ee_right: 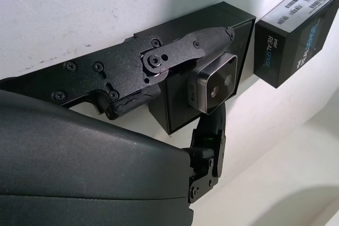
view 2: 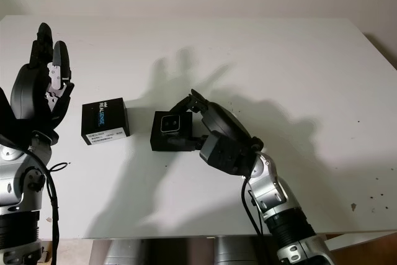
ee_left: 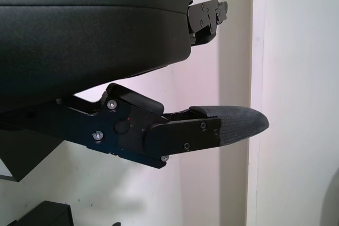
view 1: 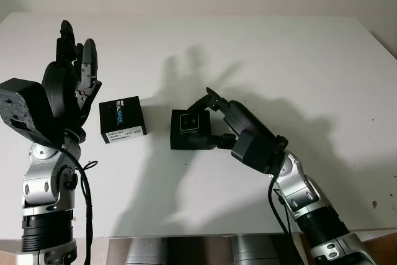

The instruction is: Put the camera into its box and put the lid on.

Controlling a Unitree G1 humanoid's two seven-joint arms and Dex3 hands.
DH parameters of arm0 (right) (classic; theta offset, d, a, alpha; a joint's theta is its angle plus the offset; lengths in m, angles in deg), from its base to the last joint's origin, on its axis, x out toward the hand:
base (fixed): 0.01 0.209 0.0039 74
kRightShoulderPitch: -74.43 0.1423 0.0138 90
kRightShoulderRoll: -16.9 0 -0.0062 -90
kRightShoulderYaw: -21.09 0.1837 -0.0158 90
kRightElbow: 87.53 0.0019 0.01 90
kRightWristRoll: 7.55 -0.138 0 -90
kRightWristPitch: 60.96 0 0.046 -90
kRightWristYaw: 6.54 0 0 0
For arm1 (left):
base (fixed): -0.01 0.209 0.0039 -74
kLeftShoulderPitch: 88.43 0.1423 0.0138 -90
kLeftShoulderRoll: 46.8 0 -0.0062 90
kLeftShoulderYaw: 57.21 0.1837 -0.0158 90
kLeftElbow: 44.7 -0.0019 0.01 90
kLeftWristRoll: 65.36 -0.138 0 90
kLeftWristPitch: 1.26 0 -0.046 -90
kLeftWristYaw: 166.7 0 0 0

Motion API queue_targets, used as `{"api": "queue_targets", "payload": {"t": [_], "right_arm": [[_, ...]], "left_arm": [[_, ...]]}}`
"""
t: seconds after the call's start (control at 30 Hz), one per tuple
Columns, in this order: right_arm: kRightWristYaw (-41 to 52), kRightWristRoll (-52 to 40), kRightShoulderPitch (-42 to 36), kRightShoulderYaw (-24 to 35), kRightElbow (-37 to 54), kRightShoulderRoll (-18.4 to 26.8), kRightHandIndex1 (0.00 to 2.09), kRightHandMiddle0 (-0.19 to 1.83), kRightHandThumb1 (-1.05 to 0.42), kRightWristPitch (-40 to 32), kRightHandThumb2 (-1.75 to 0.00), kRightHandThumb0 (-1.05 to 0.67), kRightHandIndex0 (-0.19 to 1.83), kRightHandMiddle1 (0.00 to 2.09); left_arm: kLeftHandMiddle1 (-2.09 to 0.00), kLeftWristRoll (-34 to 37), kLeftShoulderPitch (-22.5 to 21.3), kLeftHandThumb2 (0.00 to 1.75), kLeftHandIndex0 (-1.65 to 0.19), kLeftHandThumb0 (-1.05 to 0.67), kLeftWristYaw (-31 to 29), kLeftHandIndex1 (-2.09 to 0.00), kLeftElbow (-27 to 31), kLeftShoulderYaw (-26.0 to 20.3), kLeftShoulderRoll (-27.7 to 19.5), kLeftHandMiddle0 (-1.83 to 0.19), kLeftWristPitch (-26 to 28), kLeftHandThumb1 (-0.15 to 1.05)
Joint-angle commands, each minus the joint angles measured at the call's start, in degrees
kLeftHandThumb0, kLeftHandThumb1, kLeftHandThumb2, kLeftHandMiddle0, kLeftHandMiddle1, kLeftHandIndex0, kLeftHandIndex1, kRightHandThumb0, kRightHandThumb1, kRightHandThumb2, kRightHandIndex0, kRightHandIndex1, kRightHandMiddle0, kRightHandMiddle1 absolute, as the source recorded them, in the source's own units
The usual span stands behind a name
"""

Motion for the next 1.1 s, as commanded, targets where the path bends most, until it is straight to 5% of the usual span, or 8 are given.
{"api": "queue_targets", "payload": {"t": [0.0, 0.87, 0.97, 1.07], "right_arm": [[0.3, 0.3, -0.6, -0.7, 1.4, 0.2, 0.04, 0.20, -0.90, 0.7, -0.06, -0.68, -0.04, 0.32], [-7.5, -8.9, 8.1, 12.5, 9.5, -0.7, 0.08, 0.24, -1.00, 1.7, -0.08, -0.70, 0.06, 0.27], [-3.7, -16.8, 8.9, 14.6, 9.2, -2.5, 0.09, 0.22, -1.04, -2.9, -0.07, -0.69, 0.10, 0.36], [-0.9, -21.0, 10.5, 16.2, 6.4, -2.4, 0.08, 0.05, -1.05, -5.4, -0.11, -0.70, 0.15, 0.69]], "left_arm": [[0.00, -0.1, -0.1, 0.52, 0.19, -0.69, 0.1, 0.00, 0.9, -0.3, -0.4, 0.19, 0.1, 1.05], [0.00, -0.5, 0.5, 0.50, 0.19, -0.69, -0.9, 0.00, 0.5, -0.7, -1.3, 0.19, -0.2, 1.05], [-0.07, -11.3, 1.6, 0.39, 0.07, -0.61, 2.1, -0.06, 0.5, 3.0, -5.2, 0.01, -2.8, 1.05], [-0.11, -17.6, 2.4, 0.22, -0.10, -0.59, 1.3, -0.14, 0.4, 5.3, -8.7, -0.20, -4.4, 1.05]]}}
